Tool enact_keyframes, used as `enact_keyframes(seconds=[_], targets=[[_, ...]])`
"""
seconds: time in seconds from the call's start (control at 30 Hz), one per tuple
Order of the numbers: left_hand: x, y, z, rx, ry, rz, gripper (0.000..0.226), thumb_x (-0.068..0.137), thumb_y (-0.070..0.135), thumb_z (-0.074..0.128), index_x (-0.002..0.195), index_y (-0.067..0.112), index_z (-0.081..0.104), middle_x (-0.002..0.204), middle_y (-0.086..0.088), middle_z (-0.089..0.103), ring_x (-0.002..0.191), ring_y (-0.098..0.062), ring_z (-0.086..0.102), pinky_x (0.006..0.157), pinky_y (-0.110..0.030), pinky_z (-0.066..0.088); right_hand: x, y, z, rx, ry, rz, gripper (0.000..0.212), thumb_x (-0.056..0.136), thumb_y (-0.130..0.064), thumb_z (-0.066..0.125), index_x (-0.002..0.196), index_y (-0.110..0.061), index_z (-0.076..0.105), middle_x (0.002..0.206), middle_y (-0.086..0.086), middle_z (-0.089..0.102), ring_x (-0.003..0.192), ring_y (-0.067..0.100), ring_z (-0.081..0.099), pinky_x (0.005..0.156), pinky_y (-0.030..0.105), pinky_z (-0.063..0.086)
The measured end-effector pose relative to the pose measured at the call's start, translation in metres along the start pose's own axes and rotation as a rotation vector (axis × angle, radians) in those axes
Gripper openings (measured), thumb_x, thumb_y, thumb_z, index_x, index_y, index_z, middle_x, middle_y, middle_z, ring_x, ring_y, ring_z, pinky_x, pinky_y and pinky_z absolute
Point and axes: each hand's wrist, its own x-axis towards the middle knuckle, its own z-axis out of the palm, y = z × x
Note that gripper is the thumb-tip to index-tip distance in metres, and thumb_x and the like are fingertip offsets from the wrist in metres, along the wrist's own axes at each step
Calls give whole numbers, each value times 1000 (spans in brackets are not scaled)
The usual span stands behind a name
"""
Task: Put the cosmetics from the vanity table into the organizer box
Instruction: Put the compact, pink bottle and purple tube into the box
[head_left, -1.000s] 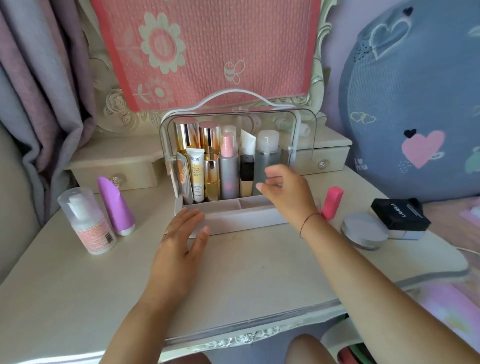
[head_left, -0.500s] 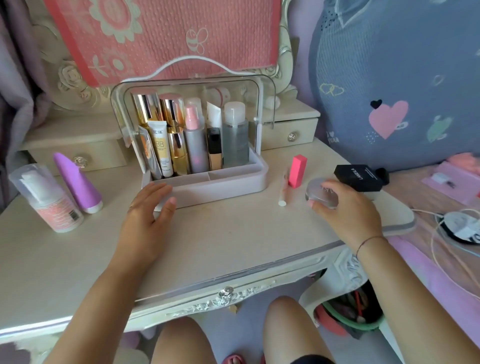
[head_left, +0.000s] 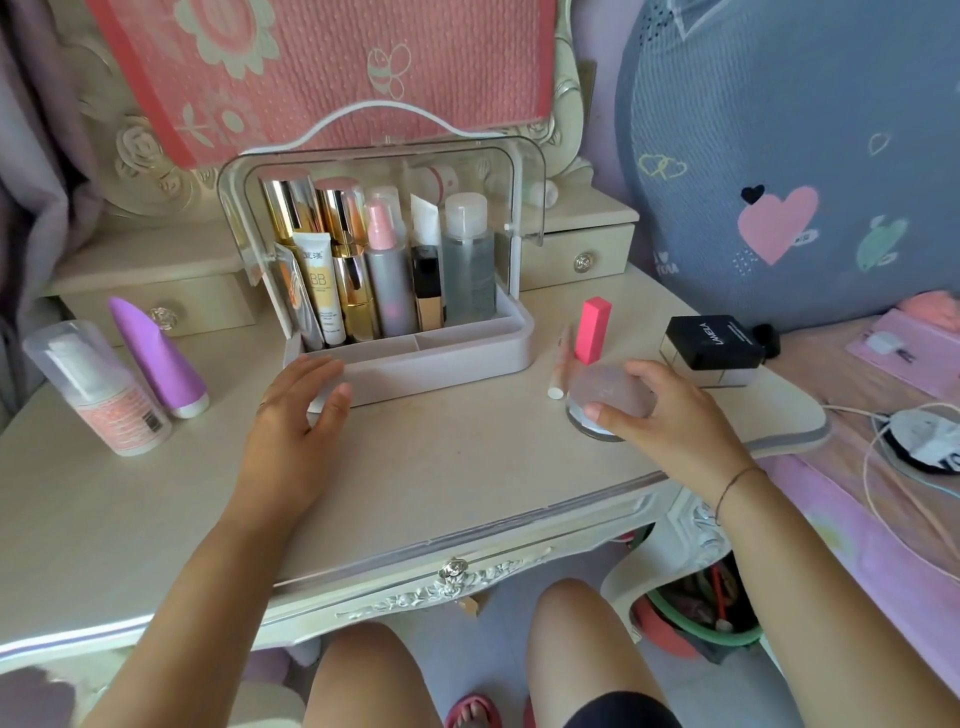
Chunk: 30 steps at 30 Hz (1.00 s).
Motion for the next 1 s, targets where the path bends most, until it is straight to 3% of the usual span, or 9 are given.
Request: enact_keyframes(seconds=[0.27,0.37,0.43,0.53,0.7,0.77,0.83,0.93,1.0], targets=[[-2,7,-2,24,9,-15,30,92,15,54,119,3,62,132,-11,56,129,-23,45,102,-23,31,-5,-13,7,149,3,-156,74,63,-34,83,129,-35,49,109,-25,55,108,14,54,89,32,46],[-8,32,1,112,96,138,29,92,17,54,118,8,62,129,-9,57,124,-22,48,99,-26,36,-8,-15,12,164,30,-204,72,65,-26,83,128,-37,49,112,-25,53,107,17,53,88,32,47],[-15,59,14,-30,-56,141,32,92,27,53,122,20,59,127,1,58,113,-9,52,94,-11,37,-9,-16,17,178,49,-237,68,68,-22,81,127,-35,50,118,-17,52,105,18,54,84,26,48],[-23,91,45,-345,-400,-94,45,90,41,52,134,31,47,128,7,56,97,7,53,74,5,35,-10,-17,24,172,60,-282,66,71,-18,79,128,-33,50,120,-13,51,90,8,54,73,6,42],[-25,106,74,-501,-439,-185,56,90,43,52,142,32,33,138,16,41,96,20,48,70,11,30,-10,-21,34,211,112,-264,57,79,-21,74,128,-37,48,115,-12,61,80,8,61,70,13,48],[-19,109,73,-565,-376,-187,54,89,45,53,138,40,30,129,26,37,103,23,45,87,3,33,-2,-32,37,239,149,-269,54,81,-20,71,129,-33,49,113,-9,62,81,8,63,71,7,47],[-2,110,72,-549,-306,-176,60,87,50,51,141,38,27,127,22,33,118,7,42,104,-18,33,12,-49,40,283,199,-306,53,83,-18,69,131,-28,50,112,-6,58,85,12,64,74,4,46],[33,110,71,-512,-225,-183,70,88,50,49,148,29,19,130,10,27,125,-8,37,108,-28,28,43,-75,46,350,176,-302,53,88,-18,62,137,-29,45,117,-3,44,100,22,63,91,24,50],[52,108,74,-527,-210,-210,68,91,47,48,148,29,17,137,6,28,127,-11,36,109,-29,27,65,-87,51,400,121,-244,55,90,-15,58,140,-32,40,118,-1,40,99,17,64,95,23,46]])
